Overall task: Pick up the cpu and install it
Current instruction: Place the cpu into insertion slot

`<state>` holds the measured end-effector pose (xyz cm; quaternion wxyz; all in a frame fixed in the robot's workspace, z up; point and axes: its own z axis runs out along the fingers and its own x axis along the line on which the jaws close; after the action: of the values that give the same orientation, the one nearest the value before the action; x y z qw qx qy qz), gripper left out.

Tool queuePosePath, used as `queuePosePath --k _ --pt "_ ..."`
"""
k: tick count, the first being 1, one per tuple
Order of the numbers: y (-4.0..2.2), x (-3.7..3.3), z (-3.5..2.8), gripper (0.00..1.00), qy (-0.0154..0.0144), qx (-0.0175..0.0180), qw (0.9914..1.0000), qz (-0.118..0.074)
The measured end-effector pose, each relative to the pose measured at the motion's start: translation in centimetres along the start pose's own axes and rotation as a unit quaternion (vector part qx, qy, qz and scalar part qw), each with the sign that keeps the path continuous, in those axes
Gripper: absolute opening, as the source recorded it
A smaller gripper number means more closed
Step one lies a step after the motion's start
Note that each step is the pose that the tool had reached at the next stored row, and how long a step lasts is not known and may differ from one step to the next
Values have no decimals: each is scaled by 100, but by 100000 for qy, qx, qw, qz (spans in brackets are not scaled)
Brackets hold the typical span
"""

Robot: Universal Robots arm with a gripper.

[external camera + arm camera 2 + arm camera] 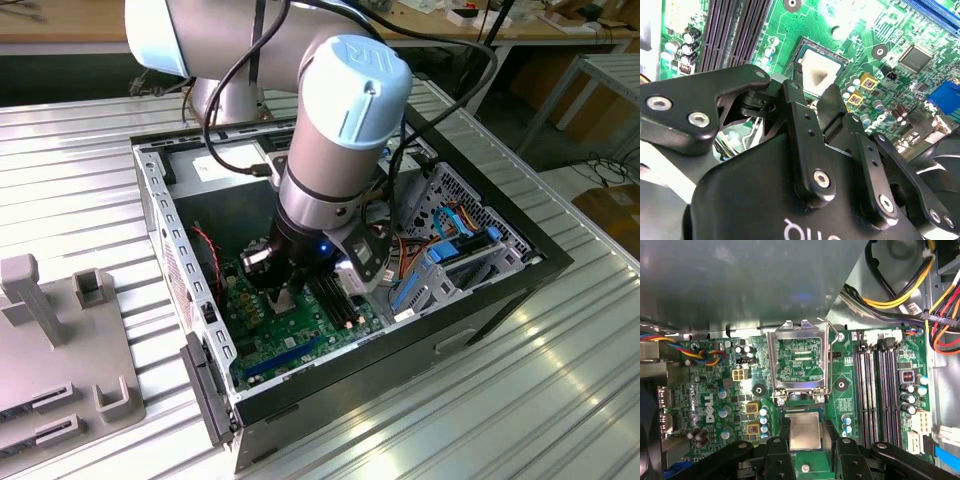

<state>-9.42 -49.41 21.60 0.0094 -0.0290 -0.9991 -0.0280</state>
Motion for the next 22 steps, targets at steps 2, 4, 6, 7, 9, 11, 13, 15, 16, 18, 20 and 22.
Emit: queuePosePath --k 2,4,6,7,9,11,13,15,16,18,20,22 --pt "-1 -1 0 46 0 0 100000 -6" --pt "-2 -1 0 52 1 1 100000 -9" --pt "-2 -1 0 65 -1 -1 100000 -8" --pt "-2 -1 0 65 -2 -2 100000 -8" --pt "-3 -1 0 65 0 -1 100000 -11" --pt "-3 -1 0 65 2 0 100000 -8" --pt "-3 -1 0 56 0 -1 100000 -8" --pt "-4 -1 0 51 1 -1 100000 -7" --pt "-4 -1 0 44 1 -3 100000 -7" --pt "-4 -1 0 32 0 0 100000 -7" --pt "-4 -1 0 20 0 -3 100000 -7" --pt "-5 -1 0 14 0 -4 100000 -9"
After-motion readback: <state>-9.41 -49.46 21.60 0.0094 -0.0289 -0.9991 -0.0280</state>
